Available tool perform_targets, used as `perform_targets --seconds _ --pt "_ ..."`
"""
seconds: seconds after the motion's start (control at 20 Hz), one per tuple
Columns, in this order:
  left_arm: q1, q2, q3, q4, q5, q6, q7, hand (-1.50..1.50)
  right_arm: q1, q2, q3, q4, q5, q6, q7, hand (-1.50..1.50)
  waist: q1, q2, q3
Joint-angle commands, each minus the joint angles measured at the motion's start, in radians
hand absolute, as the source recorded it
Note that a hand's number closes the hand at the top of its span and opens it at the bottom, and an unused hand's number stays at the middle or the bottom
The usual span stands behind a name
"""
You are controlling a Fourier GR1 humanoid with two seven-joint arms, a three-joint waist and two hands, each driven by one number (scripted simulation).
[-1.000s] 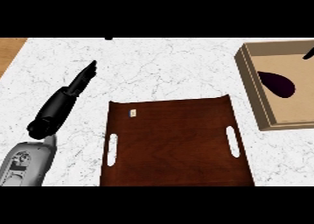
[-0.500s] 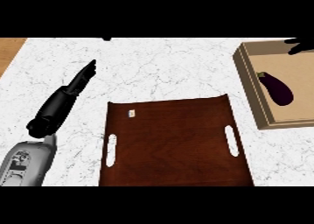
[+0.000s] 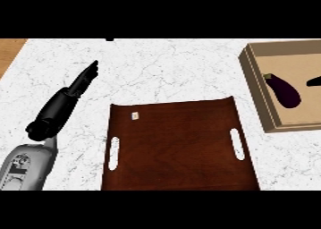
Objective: Pick the eggplant from the tray and place it in the cardboard box
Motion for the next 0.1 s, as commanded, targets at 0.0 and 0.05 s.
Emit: perform_targets --seconds 0.0,0.05 --pt "-0.015 -0.017 -0.008 -0.007 -0.01 0.016 0.004 0.0 -0.057 -0.019 -0.1 0.113 -0.129 0.256 0.008 -1.5 0.013 0.011 0.002" --pt "0.001 0.002 -0.002 -0.024 -0.008 0.005 0.001 0.0 -0.053 -0.048 -0.104 0.123 -0.137 0.295 0.024 -1.5 0.014 0.004 0.002"
